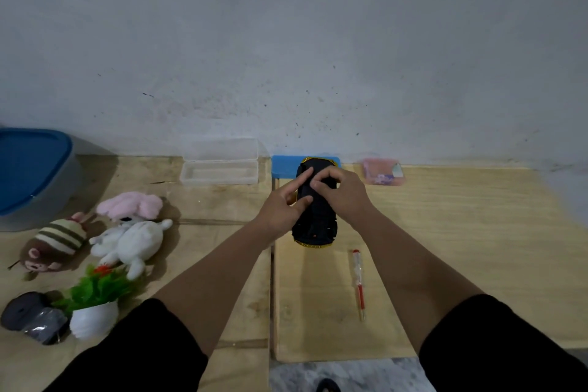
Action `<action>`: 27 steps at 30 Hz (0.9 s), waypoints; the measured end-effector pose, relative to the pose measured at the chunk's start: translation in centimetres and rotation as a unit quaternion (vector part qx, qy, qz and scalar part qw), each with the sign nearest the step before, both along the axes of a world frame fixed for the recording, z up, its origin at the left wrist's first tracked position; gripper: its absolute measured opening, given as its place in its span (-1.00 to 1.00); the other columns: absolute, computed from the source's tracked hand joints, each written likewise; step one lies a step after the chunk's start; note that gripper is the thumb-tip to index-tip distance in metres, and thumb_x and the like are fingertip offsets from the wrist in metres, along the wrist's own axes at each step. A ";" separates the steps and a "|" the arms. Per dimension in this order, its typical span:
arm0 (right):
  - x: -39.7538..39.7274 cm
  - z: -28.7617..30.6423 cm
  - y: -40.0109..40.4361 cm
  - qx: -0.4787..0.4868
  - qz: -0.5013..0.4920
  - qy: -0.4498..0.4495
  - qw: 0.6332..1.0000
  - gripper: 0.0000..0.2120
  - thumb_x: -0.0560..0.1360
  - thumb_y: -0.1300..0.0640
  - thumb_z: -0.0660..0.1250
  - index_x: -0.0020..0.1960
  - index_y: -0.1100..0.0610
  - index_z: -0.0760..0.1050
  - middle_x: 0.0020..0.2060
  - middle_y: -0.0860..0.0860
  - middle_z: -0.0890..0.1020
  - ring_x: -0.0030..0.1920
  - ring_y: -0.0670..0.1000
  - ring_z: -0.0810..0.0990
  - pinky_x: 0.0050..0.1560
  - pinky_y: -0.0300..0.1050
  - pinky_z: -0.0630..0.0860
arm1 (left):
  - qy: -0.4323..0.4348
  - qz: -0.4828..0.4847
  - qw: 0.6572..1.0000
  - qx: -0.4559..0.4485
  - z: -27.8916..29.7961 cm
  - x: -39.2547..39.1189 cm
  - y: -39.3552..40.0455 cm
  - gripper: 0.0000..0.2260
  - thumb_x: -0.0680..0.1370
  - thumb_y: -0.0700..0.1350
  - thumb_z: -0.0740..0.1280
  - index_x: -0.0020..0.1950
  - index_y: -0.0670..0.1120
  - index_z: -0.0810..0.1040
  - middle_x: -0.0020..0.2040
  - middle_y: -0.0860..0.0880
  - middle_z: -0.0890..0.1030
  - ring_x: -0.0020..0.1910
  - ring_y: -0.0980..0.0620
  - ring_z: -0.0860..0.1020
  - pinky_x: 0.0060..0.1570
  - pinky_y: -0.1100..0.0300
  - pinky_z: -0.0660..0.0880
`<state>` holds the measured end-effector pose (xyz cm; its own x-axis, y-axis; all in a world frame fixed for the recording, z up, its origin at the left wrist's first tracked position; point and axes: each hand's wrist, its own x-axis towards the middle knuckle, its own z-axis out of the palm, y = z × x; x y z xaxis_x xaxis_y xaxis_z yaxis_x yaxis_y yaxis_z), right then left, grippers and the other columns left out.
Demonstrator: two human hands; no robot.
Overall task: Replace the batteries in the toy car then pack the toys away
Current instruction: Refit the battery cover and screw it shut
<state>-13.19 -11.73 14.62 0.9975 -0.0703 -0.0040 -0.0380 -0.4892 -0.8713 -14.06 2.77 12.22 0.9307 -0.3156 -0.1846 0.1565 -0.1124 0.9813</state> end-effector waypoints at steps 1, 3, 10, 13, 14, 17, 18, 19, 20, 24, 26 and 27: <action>0.1 0.0 -0.2 0.002 -0.005 0.002 1.000 -0.87 0.44 0.16 0.39 -0.10 0.04 0.44 -0.12 -0.05 0.54 -0.06 -0.01 0.49 0.02 0.04 0.51 | -0.003 0.002 1.000 0.001 0.1 -0.1 -0.2 -0.53 0.59 -0.17 0.27 0.31 0.38 0.34 0.37 0.02 0.46 0.36 0.01 0.42 0.26 0.05 0.48; 0.2 0.1 -0.7 0.017 -0.009 0.013 1.000 -0.74 0.42 0.18 0.40 -0.03 0.05 0.33 -0.12 -0.07 0.47 -0.09 -0.01 0.46 -0.03 0.07 0.55 | -0.015 0.002 1.000 0.005 0.4 -0.2 -0.7 -0.52 0.59 -0.20 0.26 0.41 0.25 0.31 0.37 0.04 0.44 0.35 0.04 0.42 0.22 0.14 0.50; 0.5 0.0 -3.9 -0.010 0.113 0.008 0.994 -0.51 0.49 0.17 0.35 0.38 -0.06 0.36 0.28 -0.06 0.48 0.22 -0.09 0.43 0.24 -0.10 0.44 | 0.008 0.008 1.000 0.008 0.5 -0.5 -2.4 -0.43 0.55 -0.15 0.35 0.46 0.23 0.23 0.38 -0.01 0.45 0.34 0.01 0.44 0.25 0.00 0.48; 0.2 -0.4 -4.9 0.000 0.111 0.025 0.993 -0.62 0.50 0.18 0.34 0.29 -0.03 0.48 0.23 0.00 0.56 0.23 -0.01 0.50 0.24 -0.06 0.47 | 0.010 0.006 1.000 0.023 0.3 -0.5 -2.9 -0.37 0.51 -0.18 0.39 0.45 0.25 0.22 0.34 -0.01 0.48 0.31 0.03 0.47 0.24 -0.01 0.49; 0.1 -0.7 -5.2 0.007 0.113 0.031 0.993 -0.63 0.50 0.18 0.34 0.29 -0.02 0.48 0.23 0.01 0.56 0.23 0.00 0.51 0.25 -0.04 0.47 | 0.010 0.006 0.999 0.031 0.2 -0.7 -3.1 -0.37 0.51 -0.19 0.39 0.45 0.24 0.22 0.34 -0.01 0.49 0.30 0.03 0.47 0.24 0.00 0.49; -0.9 -1.8 -6.2 0.013 0.118 0.045 0.992 -0.58 0.53 0.11 0.31 0.37 -0.05 0.39 0.29 0.03 0.50 0.27 0.00 0.46 0.28 0.04 0.44 | 0.016 0.010 0.999 0.048 -0.5 -1.3 -3.5 -0.36 0.51 -0.19 0.39 0.47 0.20 0.21 0.34 -0.02 0.49 0.30 0.03 0.47 0.26 0.03 0.48; -1.4 -2.4 -6.6 0.002 0.102 0.041 0.994 -0.53 0.53 0.06 0.31 0.41 -0.06 0.31 0.30 0.03 0.47 0.28 -0.01 0.44 0.28 0.02 0.43 | 0.022 0.017 0.998 0.053 -0.8 -1.5 -3.4 -0.36 0.51 -0.18 0.39 0.48 0.20 0.20 0.33 0.00 0.48 0.30 0.03 0.47 0.26 0.01 0.47; -2.0 -3.0 -7.2 -0.012 0.073 0.043 0.996 -0.47 0.52 0.01 0.31 0.45 -0.06 0.24 0.27 0.05 0.48 0.25 -0.01 0.45 0.25 -0.01 0.43 | 0.029 0.025 0.998 0.057 -1.2 -1.7 -3.3 -0.35 0.51 -0.18 0.39 0.49 0.20 0.19 0.32 0.02 0.48 0.30 0.03 0.47 0.26 0.00 0.47; -2.6 -3.7 -7.8 -0.028 0.042 0.056 0.997 -0.41 0.50 -0.02 0.33 0.47 -0.06 0.20 0.19 0.07 0.51 0.18 0.00 0.49 0.20 -0.06 0.43 | 0.037 0.034 0.997 0.063 -1.6 -1.9 -3.1 -0.35 0.52 -0.18 0.38 0.49 0.20 0.18 0.30 0.03 0.47 0.29 0.02 0.47 0.26 -0.01 0.47; -5.1 -7.0 -9.3 -0.107 0.021 0.180 0.978 -0.22 0.42 0.00 0.43 0.51 -0.02 0.09 -0.04 0.16 0.61 -0.03 0.06 0.56 -0.03 -0.23 0.36 | 0.057 0.060 0.994 0.069 -3.4 -2.6 -2.5 -0.34 0.51 -0.18 0.39 0.47 0.23 0.18 0.28 0.02 0.48 0.27 0.03 0.47 0.25 -0.01 0.48; -5.6 -8.7 -9.1 -0.107 0.014 0.228 0.968 -0.18 0.40 0.04 0.46 0.50 -0.05 0.06 -0.06 0.17 0.60 -0.09 0.06 0.55 -0.07 -0.20 0.41 | 0.066 0.068 0.993 0.070 -4.1 -3.0 -2.5 -0.34 0.50 -0.17 0.40 0.47 0.24 0.19 0.26 0.03 0.49 0.27 0.03 0.48 0.25 -0.02 0.48; -5.8 -9.4 -8.8 -0.111 0.013 0.243 0.964 -0.16 0.39 0.06 0.46 0.50 -0.07 0.04 -0.08 0.15 0.58 -0.10 0.05 0.53 -0.08 -0.17 0.43 | 0.069 0.069 0.993 0.072 -4.4 -3.2 -2.6 -0.34 0.51 -0.18 0.40 0.47 0.24 0.18 0.25 0.04 0.50 0.27 0.03 0.48 0.25 -0.03 0.48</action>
